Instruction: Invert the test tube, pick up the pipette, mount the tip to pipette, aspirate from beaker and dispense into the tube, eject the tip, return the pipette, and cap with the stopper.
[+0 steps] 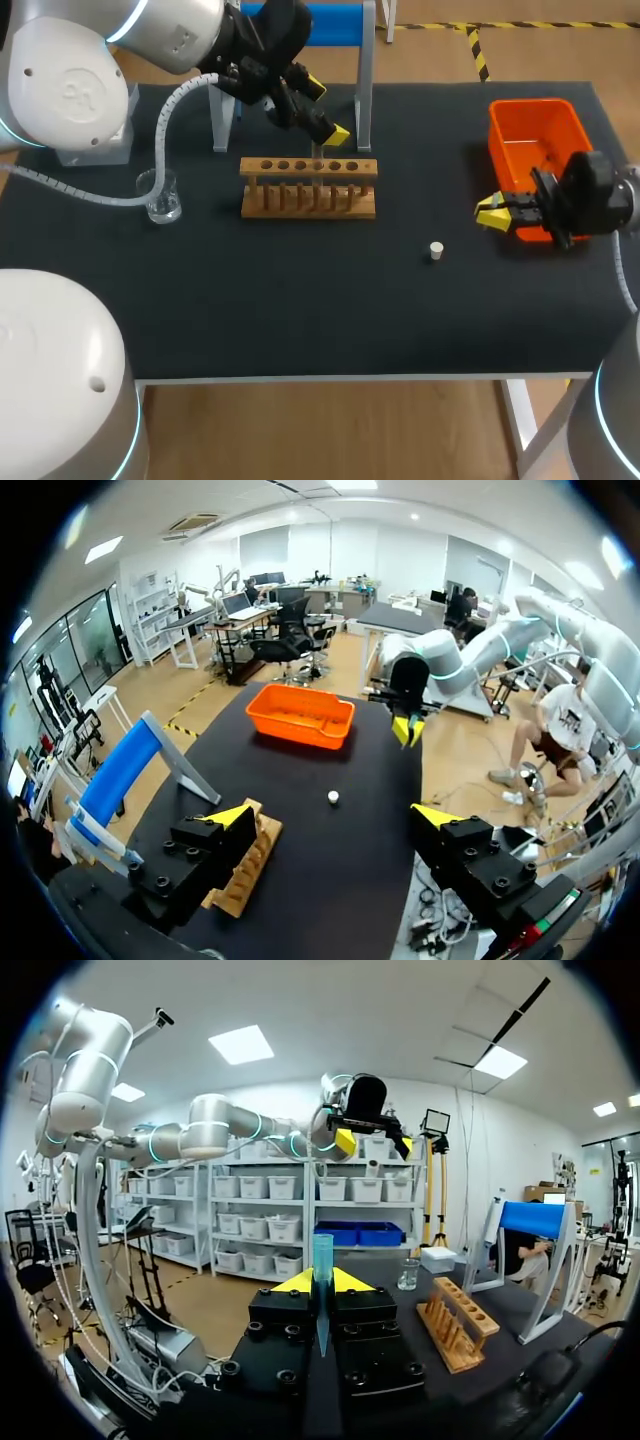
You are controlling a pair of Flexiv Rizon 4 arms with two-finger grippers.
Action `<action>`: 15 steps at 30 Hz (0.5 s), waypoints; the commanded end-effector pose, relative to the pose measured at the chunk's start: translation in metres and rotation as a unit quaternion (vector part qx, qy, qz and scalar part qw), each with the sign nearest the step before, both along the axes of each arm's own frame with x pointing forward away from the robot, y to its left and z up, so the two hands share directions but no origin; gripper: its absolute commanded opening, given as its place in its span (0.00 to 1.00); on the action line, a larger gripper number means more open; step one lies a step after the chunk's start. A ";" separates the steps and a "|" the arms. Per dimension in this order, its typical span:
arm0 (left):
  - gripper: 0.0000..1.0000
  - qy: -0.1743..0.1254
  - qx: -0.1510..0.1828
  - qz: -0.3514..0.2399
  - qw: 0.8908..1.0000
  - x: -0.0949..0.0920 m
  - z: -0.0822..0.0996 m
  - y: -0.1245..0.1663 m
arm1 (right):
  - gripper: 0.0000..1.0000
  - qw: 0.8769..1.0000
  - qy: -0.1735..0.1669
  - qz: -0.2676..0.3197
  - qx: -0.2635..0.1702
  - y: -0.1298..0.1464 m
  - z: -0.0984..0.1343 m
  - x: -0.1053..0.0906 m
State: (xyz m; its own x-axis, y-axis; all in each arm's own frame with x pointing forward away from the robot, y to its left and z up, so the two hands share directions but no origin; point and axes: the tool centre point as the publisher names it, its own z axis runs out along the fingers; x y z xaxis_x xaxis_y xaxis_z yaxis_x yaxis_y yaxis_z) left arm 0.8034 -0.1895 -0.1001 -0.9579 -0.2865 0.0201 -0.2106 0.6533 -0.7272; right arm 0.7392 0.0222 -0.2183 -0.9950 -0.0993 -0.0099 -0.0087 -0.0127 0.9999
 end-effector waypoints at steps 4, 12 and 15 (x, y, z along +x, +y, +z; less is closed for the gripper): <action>1.00 0.002 0.002 0.000 1.000 0.000 0.001 0.000 | 0.00 1.000 0.000 0.002 0.000 -0.001 0.000 0.001; 1.00 0.009 0.032 0.046 0.998 0.020 -0.009 0.040 | 0.00 1.000 0.000 0.002 0.000 -0.001 0.000 0.001; 1.00 0.000 0.040 0.070 0.997 0.030 -0.006 0.062 | 0.00 1.000 0.000 0.002 0.000 -0.001 0.000 0.001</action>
